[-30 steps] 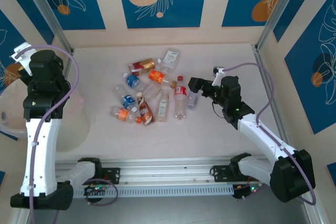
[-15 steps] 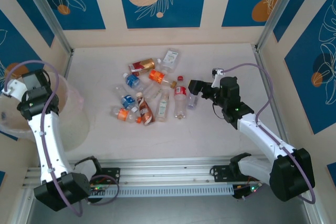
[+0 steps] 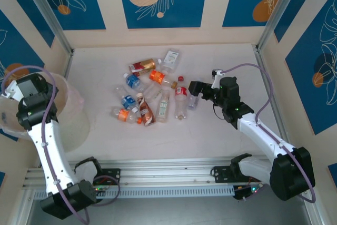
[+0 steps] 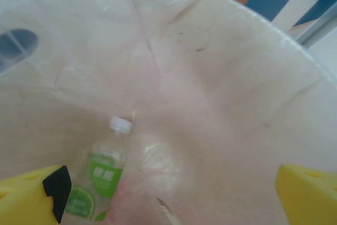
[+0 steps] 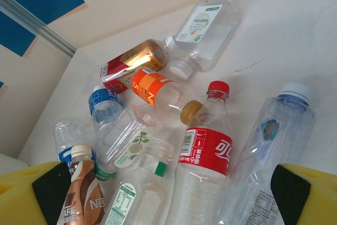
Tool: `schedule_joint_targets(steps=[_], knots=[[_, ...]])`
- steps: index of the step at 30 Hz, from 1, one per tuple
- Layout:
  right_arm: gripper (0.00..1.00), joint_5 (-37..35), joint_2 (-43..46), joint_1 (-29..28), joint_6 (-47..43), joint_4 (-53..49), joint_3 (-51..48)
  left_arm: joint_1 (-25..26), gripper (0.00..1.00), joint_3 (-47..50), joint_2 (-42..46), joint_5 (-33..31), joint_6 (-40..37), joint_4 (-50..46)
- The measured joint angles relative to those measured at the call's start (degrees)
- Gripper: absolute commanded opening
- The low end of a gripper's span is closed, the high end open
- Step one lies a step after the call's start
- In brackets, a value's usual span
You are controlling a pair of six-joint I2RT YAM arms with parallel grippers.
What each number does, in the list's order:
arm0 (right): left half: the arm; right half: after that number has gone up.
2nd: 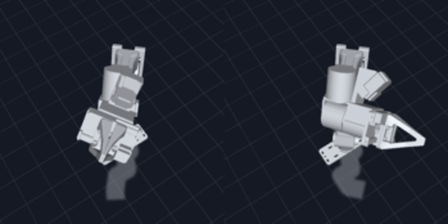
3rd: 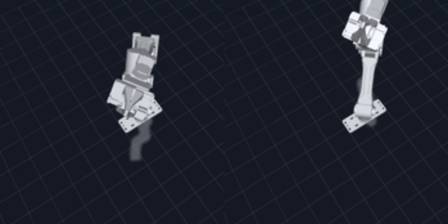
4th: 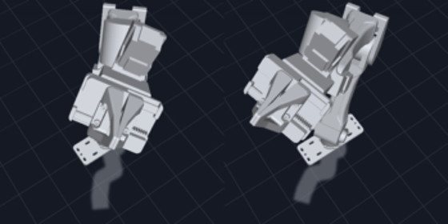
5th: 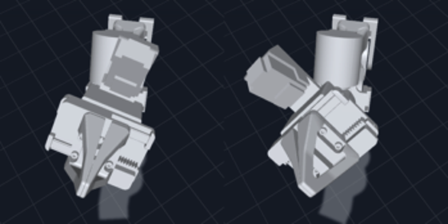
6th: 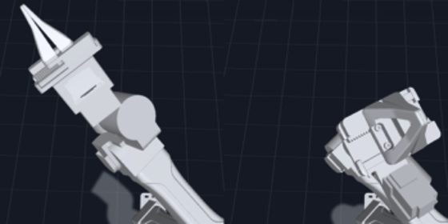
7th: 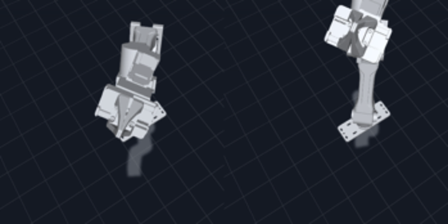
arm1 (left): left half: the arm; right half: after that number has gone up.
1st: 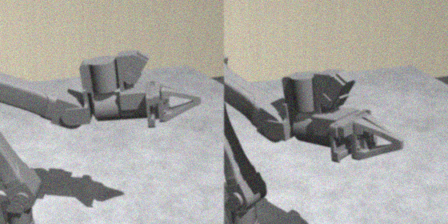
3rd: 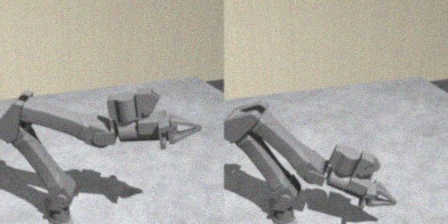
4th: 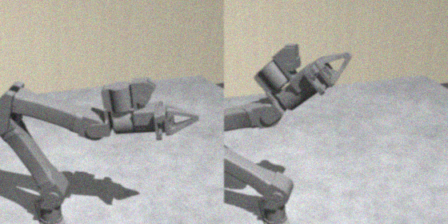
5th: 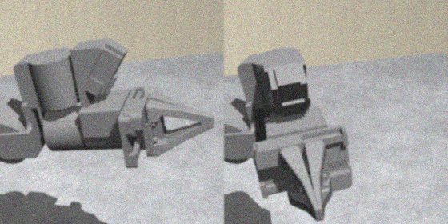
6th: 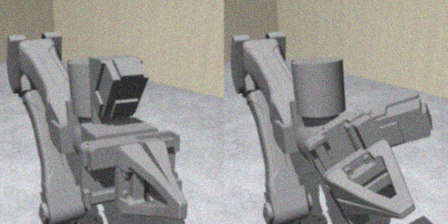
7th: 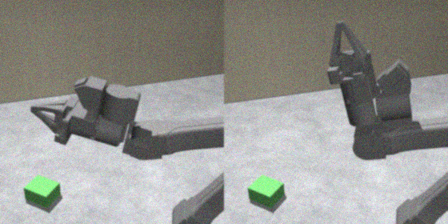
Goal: Put the plastic bottles in the bin
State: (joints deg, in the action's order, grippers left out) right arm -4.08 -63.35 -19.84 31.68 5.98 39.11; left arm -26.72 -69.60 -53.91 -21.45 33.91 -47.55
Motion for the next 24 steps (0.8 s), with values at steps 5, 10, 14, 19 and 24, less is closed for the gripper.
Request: schedule_joint_targets(steps=[5, 10, 14, 19, 24], knots=[[1.0, 0.0, 0.0, 0.0, 0.0, 0.0, 0.0, 1.9, 1.0, -2.4, 1.0, 2.6, 0.0, 0.1], [0.99, 0.7, -0.6, 0.0, 0.3, 0.3, 0.0, 10.8, 1.0, -5.5, 0.6, 1.5, -0.4, 0.2], [1.0, 0.9, -1.0, 0.0, 0.7, 0.5, 0.0, 23.8, 1.0, -8.9, -1.9, -2.9, -1.5, 1.2], [1.0, 1.1, -1.0, 0.0, 0.7, 0.5, 0.0, 37.9, 1.0, -10.1, -7.0, -10.1, -2.8, 3.9], [1.0, 1.3, -0.9, 0.0, 0.6, 0.5, 0.0, 52.5, 1.0, -10.2, -13.1, -17.9, -3.0, 5.5]])
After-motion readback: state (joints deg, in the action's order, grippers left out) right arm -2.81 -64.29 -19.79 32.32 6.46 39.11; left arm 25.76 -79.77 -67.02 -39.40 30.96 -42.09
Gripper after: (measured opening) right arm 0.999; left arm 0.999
